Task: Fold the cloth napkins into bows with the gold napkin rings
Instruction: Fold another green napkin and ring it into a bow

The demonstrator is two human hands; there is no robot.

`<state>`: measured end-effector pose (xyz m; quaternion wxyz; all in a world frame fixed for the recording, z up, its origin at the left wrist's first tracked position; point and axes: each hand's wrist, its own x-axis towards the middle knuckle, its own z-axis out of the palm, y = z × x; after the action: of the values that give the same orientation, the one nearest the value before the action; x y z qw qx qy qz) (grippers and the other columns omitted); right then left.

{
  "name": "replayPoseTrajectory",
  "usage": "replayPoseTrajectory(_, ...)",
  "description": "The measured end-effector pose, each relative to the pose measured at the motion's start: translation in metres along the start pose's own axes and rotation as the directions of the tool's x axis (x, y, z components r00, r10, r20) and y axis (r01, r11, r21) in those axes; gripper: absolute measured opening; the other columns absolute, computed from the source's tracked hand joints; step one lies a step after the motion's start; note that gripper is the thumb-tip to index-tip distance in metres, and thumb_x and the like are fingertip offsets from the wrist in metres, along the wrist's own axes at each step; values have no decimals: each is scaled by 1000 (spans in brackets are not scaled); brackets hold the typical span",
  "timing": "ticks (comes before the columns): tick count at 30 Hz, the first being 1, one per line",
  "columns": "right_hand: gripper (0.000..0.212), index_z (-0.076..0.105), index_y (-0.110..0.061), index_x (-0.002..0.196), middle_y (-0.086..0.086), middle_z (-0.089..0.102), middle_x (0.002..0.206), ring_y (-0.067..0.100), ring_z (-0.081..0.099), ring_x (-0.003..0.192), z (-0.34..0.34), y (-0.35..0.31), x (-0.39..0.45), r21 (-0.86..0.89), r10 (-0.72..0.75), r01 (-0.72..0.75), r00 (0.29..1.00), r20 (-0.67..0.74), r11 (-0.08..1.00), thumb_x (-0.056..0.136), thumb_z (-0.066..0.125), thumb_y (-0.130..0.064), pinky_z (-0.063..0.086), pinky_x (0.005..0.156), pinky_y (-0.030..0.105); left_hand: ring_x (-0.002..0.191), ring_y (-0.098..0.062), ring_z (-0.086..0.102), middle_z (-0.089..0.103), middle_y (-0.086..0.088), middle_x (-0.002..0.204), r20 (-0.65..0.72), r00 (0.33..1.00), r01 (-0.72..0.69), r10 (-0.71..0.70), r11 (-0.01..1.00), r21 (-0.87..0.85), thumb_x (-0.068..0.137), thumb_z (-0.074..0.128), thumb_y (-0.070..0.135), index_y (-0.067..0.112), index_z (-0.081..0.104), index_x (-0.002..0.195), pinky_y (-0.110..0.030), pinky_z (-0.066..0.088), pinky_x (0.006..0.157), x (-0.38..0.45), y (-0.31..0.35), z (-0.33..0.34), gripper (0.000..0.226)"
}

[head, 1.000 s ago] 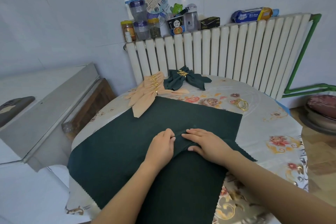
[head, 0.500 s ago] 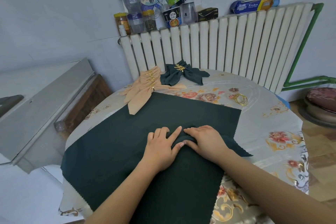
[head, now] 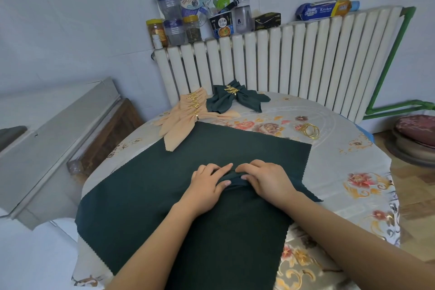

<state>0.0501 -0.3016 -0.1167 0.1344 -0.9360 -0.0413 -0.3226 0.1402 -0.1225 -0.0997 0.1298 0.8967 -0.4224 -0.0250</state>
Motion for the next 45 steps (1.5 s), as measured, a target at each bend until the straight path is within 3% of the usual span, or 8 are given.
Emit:
replayPoseTrajectory(8, 28, 71, -32, 74, -8, 59, 65, 15, 53, 41, 3, 3, 12, -42, -54, 53, 998, -13, 998, 80, 44, -33, 37, 39, 18, 135, -21, 26, 33, -3, 146, 110, 992, -95, 58, 923, 373, 99, 17, 51, 16, 12, 151, -34, 11, 115, 15, 13, -15, 63)
replayPoseTrajectory(15, 14, 71, -27, 78, -6, 61, 69, 17, 55, 45, -2, 10, 20, -16, -177, 179, 980, 93, 984, 78, 57, -26, 36, 41, 21, 120, -16, 46, 57, 8, 131, -170, 984, -83, 52, 980, -180, 97, 48, 17, 21, 49, 136, -22, 28, 103, 15, 15, 12, 39)
replayPoseTrajectory(21, 42, 72, -31, 102, -12, 68, 98, 6, 65, 63, 0, 19, 3, -38, -214, 218, 974, 76, 975, 82, 44, -54, 46, 48, 19, 108, 1, 52, 65, 7, 119, -171, 972, 54, -158, 868, -494, 89, 63, 12, 17, 68, 114, 9, 25, 82, 20, 14, 7, 27)
replayPoseTrajectory(24, 31, 74, -29, 98, -14, 68, 93, 7, 65, 63, 3, 16, 6, -56, -233, 235, 972, 40, 970, 81, 53, -44, 47, 47, 19, 108, 0, 52, 65, 4, 119, -233, 964, 20, -128, 909, -417, 90, 61, 12, 15, 68, 115, 8, 22, 87, 15, 17, 8, 26)
replayPoseTrajectory(29, 21, 75, -31, 92, -16, 68, 83, 7, 65, 61, 6, 14, 9, -63, -207, 209, 978, 40, 976, 78, 60, -36, 46, 43, 20, 130, -6, 41, 52, 3, 138, -207, 976, -110, 66, 971, -212, 98, 47, 25, 16, 53, 133, -20, 14, 116, 7, 11, 14, 37)
replayPoseTrajectory(34, 34, 75, -31, 91, -15, 69, 80, 5, 65, 61, 6, 12, 9, -33, -142, 142, 990, 15, 989, 83, 44, -43, 45, 44, 18, 127, -15, 40, 48, 3, 140, -130, 978, -180, 164, 976, -125, 96, 51, 34, 13, 44, 140, -16, 21, 107, 10, 3, 13, 49)
replayPoseTrajectory(40, 29, 71, -32, 99, -14, 72, 85, 6, 66, 63, 5, 9, 4, -63, -91, 90, 996, 0, 994, 81, 52, -45, 47, 48, 19, 81, -17, 47, 66, 3, 102, -264, 951, -190, 160, 977, -93, 92, 42, 31, 12, 64, 119, -27, 40, 84, 17, 7, 18, 40)
replayPoseTrajectory(45, 15, 75, -28, 84, -12, 72, 90, 9, 68, 68, 7, 9, 5, -31, -77, 76, 997, -31, 997, 75, 64, -32, 51, 56, 19, 85, -19, 49, 67, 2, 102, -276, 952, -163, 131, 982, -96, 94, 43, 33, 13, 63, 121, -28, 40, 85, 24, 6, 19, 40)
